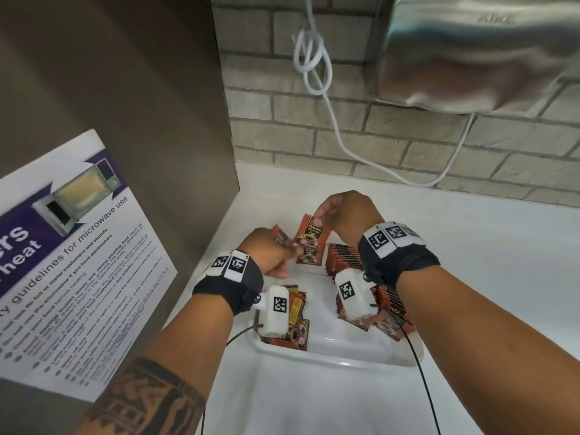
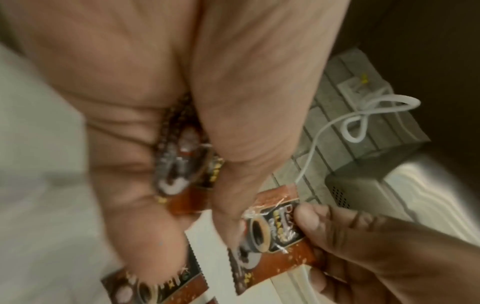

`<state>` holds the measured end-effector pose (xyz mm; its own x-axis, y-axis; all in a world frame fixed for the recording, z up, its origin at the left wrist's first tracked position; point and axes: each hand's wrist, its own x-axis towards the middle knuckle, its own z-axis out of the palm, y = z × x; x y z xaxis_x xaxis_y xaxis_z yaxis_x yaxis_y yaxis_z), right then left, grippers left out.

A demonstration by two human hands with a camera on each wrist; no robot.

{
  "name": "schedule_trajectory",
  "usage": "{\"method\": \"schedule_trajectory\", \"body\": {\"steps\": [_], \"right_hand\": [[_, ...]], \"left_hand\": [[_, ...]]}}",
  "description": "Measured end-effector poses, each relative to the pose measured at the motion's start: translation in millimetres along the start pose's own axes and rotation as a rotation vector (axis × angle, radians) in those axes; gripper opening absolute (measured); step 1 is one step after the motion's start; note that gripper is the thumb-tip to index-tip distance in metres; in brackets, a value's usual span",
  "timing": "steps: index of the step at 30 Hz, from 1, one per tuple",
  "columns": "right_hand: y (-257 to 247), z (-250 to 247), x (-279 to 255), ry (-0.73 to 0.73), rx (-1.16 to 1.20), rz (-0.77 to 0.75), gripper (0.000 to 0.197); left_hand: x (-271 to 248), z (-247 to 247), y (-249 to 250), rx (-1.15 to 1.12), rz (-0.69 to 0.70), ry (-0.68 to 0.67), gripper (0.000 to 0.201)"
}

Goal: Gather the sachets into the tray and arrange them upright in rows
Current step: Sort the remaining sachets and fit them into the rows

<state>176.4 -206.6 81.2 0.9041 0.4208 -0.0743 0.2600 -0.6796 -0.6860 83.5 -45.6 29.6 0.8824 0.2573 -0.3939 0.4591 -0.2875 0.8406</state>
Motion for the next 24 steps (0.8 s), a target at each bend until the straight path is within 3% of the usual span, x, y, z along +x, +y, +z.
{"method": "schedule_trajectory", "body": {"steps": [3, 7, 12, 24], "right_hand": [[1, 5, 3, -0.029, -0.116, 0.019, 0.006], [0, 16, 7, -0.124, -0.301, 0.097, 0.014], [8, 37, 14, -0.11, -0.506, 0.192, 0.016], [15, 57, 31, -0.15, -0.538, 0.236, 0.023]], "left_hand": [[-2, 1, 1, 0.372, -0.1, 0.038, 0.029], [0, 19, 4, 0.58, -0.014, -0.126, 0.027], [10, 46, -6, 0.651, -0.025, -0.203, 0.024], [33, 55, 3, 0.654, -0.112, -0.244, 0.02]]}}
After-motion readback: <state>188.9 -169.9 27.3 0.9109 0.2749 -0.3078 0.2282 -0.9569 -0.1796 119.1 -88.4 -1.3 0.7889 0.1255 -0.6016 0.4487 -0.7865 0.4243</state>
